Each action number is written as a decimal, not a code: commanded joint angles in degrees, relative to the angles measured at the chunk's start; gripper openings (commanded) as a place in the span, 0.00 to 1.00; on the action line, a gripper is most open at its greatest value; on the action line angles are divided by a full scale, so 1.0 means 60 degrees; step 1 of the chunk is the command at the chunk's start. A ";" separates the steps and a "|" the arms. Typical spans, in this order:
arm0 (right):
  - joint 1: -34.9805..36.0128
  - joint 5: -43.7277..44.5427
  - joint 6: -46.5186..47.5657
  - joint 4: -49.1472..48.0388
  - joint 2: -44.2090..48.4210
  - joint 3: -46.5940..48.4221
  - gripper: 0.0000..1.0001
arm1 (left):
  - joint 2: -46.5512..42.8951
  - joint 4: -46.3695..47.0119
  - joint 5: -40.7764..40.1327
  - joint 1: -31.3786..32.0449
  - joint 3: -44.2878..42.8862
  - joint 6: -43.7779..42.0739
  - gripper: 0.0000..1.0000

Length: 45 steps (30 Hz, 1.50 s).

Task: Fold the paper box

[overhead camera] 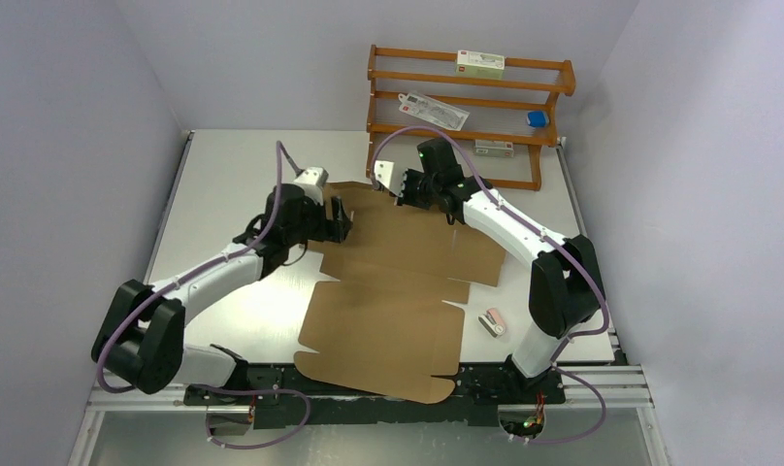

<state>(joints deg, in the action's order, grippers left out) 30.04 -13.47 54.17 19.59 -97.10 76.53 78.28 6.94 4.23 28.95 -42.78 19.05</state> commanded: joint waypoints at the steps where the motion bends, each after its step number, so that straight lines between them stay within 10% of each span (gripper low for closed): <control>1: 0.0049 0.0053 0.0273 -0.0095 0.0419 0.0091 0.00 | -0.0242 0.0511 0.0006 -0.1071 -0.0566 -0.0779 0.83; 24: 0.0226 0.0450 0.0610 -0.0175 0.0581 -0.0233 0.01 | 0.1482 0.2969 0.3571 -0.2437 -0.1965 -0.1838 0.83; 33: 0.0455 0.0480 0.0761 -0.0332 0.0697 -0.0333 0.01 | 0.2446 0.3752 0.5760 -0.2412 -0.2194 -0.1651 0.67; 45: 0.0927 0.1375 0.1030 -0.1418 0.0987 -0.0972 0.01 | 0.1451 0.4135 0.5111 -0.1888 -0.0580 -0.0998 0.47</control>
<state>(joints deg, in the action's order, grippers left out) 34.59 -8.71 58.46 16.05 -93.23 72.71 90.83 27.40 36.10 15.55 -49.12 11.62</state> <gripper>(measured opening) 0.019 0.477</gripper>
